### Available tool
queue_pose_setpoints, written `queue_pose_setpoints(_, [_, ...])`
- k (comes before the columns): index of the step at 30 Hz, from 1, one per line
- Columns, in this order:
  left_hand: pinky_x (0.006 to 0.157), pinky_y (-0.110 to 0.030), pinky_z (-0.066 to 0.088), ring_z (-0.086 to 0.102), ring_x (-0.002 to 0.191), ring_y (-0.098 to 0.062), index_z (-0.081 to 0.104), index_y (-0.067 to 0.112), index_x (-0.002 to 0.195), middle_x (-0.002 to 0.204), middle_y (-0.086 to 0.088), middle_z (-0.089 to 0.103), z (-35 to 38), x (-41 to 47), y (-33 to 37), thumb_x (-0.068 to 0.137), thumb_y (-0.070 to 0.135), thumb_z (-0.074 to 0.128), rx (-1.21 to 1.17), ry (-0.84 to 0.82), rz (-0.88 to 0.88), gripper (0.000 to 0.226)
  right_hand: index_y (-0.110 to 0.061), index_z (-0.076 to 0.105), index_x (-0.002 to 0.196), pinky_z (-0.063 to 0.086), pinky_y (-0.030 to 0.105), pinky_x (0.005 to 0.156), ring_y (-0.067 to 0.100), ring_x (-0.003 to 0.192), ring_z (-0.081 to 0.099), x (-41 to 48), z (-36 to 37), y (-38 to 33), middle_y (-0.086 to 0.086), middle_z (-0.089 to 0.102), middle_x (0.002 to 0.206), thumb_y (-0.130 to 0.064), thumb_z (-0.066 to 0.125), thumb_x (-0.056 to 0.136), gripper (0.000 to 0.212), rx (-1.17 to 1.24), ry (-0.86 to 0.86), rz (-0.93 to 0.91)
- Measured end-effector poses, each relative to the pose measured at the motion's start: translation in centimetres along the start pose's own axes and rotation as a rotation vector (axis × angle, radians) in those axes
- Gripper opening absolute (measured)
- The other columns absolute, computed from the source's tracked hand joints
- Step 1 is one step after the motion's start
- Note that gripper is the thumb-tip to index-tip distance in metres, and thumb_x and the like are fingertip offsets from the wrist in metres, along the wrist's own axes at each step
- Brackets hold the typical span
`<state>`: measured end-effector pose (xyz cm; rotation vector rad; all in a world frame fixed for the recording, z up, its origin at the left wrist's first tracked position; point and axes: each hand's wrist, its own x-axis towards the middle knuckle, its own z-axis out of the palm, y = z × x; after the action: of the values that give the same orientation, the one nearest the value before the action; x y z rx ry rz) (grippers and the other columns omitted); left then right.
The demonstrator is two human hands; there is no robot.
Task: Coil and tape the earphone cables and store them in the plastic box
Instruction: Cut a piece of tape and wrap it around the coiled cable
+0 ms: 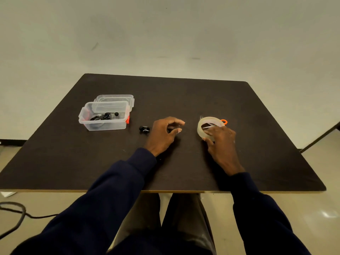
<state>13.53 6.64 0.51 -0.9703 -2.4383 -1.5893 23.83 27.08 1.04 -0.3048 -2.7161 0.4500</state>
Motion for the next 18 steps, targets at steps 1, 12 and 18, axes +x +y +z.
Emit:
queue_pose_setpoints(1, [0.096, -0.021, 0.055, 0.067, 0.107, -0.003, 0.074, 0.020, 0.118, 0.118, 0.006, 0.072, 0.2, 0.4, -0.1, 0.093, 0.008, 0.073, 0.029, -0.016, -0.004, 0.028, -0.020, 0.072, 0.124, 0.029, 0.044, 0.112, 0.021, 0.130, 0.055, -0.1, 0.1, -0.5, 0.000, 0.070, 0.129, -0.024, 0.068, 0.097, 0.027, 0.008, -0.021, -0.037])
queue_pose_setpoints(12, [0.094, -0.028, 0.056, 0.065, 0.089, -0.002, 0.072, 0.016, 0.123, 0.120, 0.001, 0.072, 1.9, 4.8, 1.0, 0.092, 0.022, 0.076, 0.161, -0.097, -0.168, 0.032, -0.009, 0.059, 0.140, 0.037, 0.036, 0.113, 0.030, 0.139, 0.046, 5.5, -0.9, 3.6, 0.013, 0.056, 0.146, 0.004, 0.068, 0.091, 0.052, 0.012, -0.121, 0.080])
queue_pose_setpoints(18, [0.086, -0.024, 0.054, 0.067, 0.091, -0.009, 0.078, 0.013, 0.111, 0.108, -0.003, 0.076, 1.2, 5.7, 0.7, 0.093, 0.011, 0.072, 0.206, -0.268, -0.261, 0.019, -0.015, 0.075, 0.118, 0.051, 0.049, 0.102, 0.028, 0.121, 0.061, 5.3, -0.3, 3.5, 0.006, 0.069, 0.126, -0.016, 0.067, 0.097, 0.022, -0.029, -0.140, -0.008])
